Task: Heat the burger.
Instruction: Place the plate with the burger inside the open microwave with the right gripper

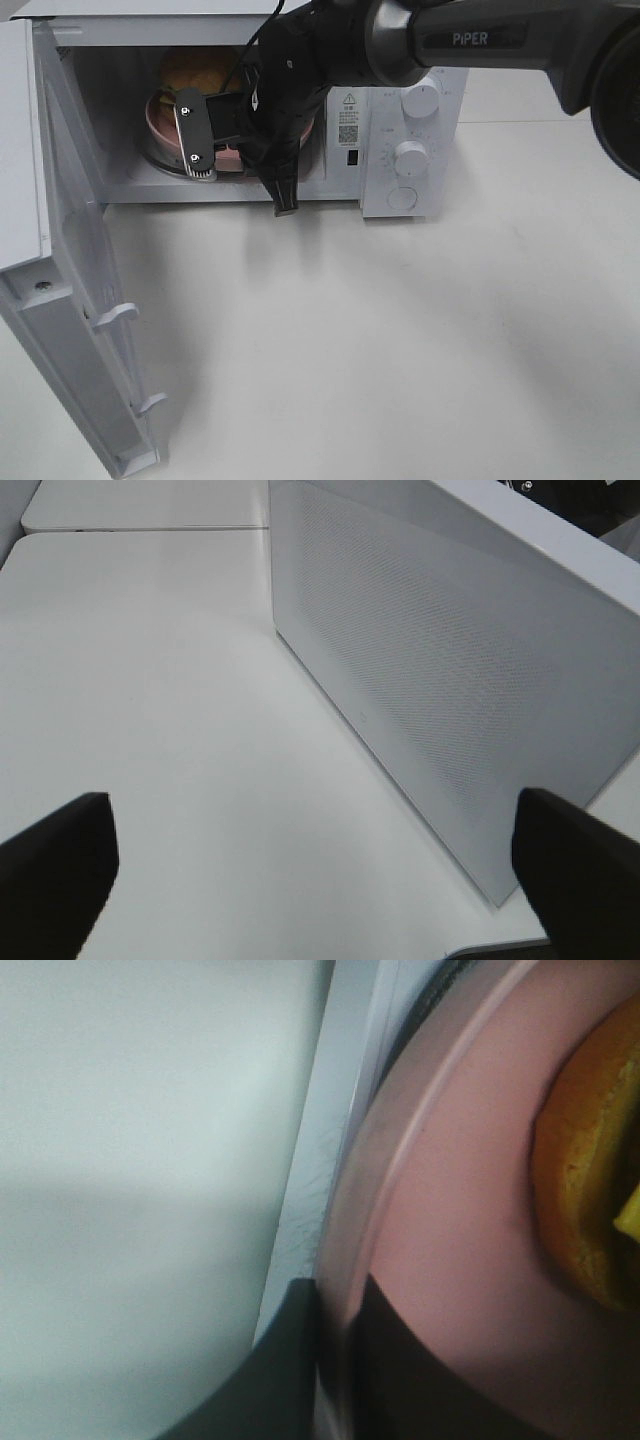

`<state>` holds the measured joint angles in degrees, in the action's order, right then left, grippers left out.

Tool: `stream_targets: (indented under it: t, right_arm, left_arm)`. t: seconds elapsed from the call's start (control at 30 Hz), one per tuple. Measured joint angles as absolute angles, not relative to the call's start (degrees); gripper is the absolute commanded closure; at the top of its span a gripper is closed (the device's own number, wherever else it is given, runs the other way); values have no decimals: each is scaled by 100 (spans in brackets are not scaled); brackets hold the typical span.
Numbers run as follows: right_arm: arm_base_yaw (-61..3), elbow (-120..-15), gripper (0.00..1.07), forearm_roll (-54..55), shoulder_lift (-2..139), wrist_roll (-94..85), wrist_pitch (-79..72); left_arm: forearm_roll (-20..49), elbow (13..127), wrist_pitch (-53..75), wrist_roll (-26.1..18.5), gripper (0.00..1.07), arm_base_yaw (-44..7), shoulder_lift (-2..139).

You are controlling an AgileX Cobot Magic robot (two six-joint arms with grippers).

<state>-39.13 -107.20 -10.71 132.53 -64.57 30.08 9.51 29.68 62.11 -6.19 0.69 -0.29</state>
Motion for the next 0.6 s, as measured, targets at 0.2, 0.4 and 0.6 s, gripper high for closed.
stream_targets:
  t: [0.2,0.4,0.6]
  right_arm:
    - [-3890,-11001,107,-1077,13419,-6434,3065]
    - [-3839,-11138,107,-1077,13539,-6429,3123]
    - [-3833,-11247,106,-1071,13648,-6429,3151]
  left_arm:
    - [951,2968,6211,-619,7,69,-29]
    - [951,2968,6211,-619,7,69,-29]
    - [951,2968,6211,-619,7,69,-29]
